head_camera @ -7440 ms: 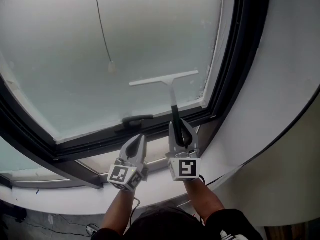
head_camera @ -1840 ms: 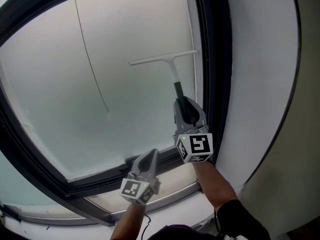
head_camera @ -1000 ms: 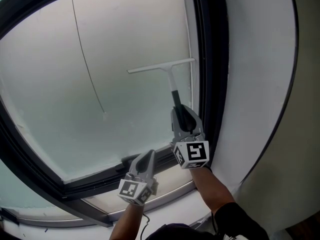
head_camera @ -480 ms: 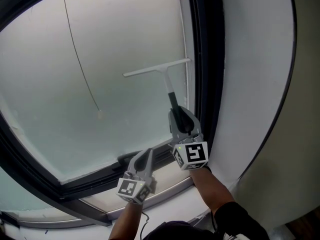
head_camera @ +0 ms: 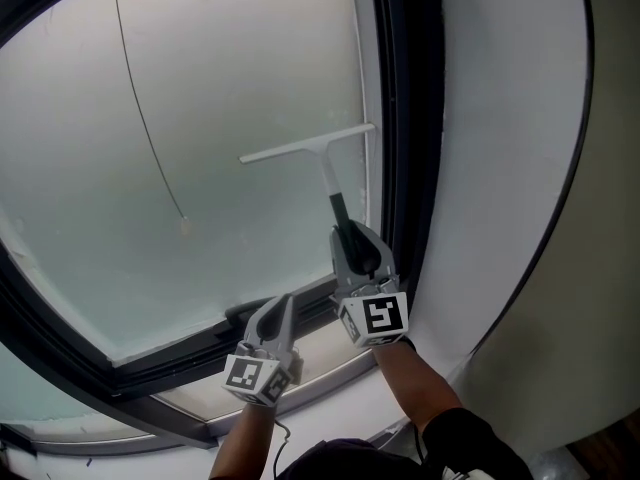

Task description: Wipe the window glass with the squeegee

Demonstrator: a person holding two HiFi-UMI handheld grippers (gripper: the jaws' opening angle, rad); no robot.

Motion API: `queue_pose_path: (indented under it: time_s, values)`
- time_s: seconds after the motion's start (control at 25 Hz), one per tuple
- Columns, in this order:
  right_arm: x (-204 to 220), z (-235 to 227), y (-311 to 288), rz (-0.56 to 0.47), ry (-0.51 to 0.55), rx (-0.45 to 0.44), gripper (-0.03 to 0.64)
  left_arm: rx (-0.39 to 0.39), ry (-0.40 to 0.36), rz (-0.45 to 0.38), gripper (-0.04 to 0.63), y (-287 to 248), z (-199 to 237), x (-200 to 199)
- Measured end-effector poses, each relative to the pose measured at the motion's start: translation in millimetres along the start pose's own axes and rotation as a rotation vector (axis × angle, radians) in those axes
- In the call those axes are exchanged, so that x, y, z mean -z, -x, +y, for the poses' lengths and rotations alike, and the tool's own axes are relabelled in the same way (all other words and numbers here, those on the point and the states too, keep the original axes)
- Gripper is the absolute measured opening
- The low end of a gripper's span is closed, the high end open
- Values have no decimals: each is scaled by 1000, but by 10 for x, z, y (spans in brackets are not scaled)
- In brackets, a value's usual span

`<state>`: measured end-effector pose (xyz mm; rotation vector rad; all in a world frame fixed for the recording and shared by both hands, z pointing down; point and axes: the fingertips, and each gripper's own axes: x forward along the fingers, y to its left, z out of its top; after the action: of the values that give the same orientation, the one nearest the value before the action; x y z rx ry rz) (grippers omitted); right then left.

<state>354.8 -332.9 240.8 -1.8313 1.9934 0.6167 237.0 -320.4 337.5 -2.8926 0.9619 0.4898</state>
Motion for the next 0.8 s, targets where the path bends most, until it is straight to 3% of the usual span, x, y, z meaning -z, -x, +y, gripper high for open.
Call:
queue_pose_path:
  time_s: [0.28, 0.8]
  values:
    - [52, 22, 74, 16, -1, -1, 97, -3, 36, -18, -2, 50, -68, 25]
    - [269, 25, 260, 57, -10, -12, 97, -12, 19, 37, -2, 89, -71, 224]
